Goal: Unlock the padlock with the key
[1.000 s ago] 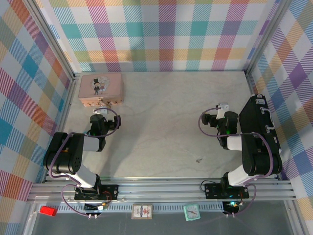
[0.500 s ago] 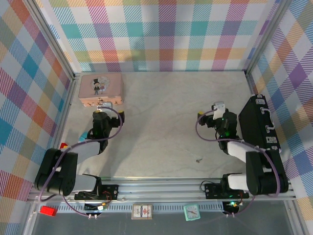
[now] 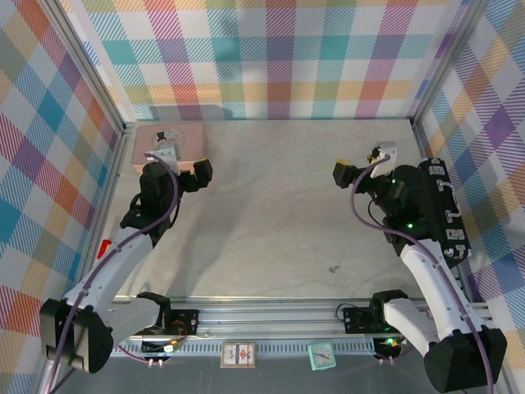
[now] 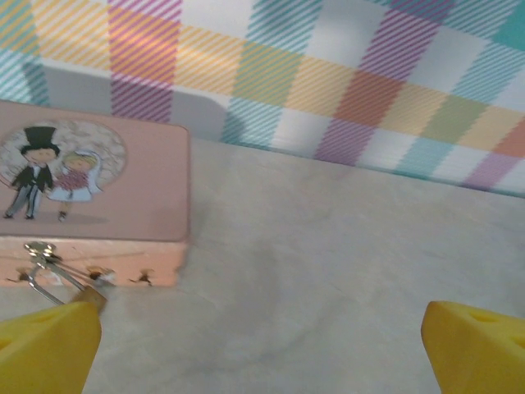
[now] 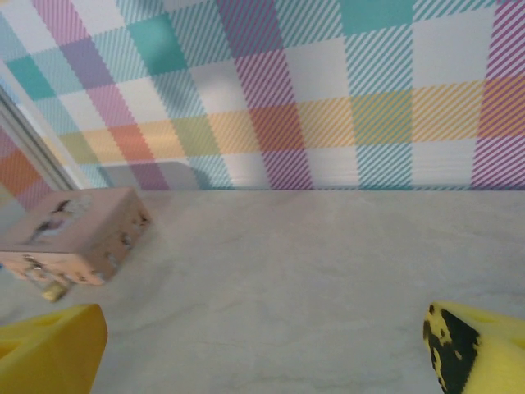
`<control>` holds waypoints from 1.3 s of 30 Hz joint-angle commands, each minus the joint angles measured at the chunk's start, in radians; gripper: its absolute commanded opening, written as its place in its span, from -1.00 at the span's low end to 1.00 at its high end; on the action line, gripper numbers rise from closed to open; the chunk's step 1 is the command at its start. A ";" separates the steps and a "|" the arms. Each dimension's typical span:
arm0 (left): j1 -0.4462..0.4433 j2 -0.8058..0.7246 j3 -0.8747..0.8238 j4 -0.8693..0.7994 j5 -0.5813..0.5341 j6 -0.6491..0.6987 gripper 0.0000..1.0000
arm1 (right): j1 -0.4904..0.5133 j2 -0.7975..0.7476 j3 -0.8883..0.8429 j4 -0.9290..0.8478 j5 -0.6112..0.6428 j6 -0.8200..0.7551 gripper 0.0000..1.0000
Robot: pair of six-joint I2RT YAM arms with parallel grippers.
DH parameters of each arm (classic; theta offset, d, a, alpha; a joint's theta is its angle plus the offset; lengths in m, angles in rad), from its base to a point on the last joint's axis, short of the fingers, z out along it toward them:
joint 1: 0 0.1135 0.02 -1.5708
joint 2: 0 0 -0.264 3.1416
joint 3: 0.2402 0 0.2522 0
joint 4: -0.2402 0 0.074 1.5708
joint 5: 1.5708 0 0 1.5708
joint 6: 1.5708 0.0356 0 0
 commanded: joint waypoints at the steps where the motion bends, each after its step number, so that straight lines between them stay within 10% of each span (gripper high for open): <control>1: -0.007 -0.122 -0.017 -0.091 0.072 -0.099 1.00 | 0.008 -0.036 0.035 -0.226 -0.047 0.188 0.98; 6: 0.000 -0.241 -0.032 -0.290 -0.249 -0.370 1.00 | 0.007 -0.098 0.027 -0.289 -0.088 0.237 0.98; 14: -0.041 -0.124 -0.070 -0.282 0.029 -0.244 1.00 | 0.043 -0.058 0.109 -0.597 -0.057 0.229 0.97; 24: -0.322 0.031 -0.158 -0.163 0.001 -0.153 1.00 | 0.269 -0.015 0.061 -0.836 0.115 0.393 1.00; 39: -0.342 -0.015 -0.324 0.044 -0.037 -0.122 1.00 | 0.501 0.187 -0.071 -0.880 0.145 0.628 0.62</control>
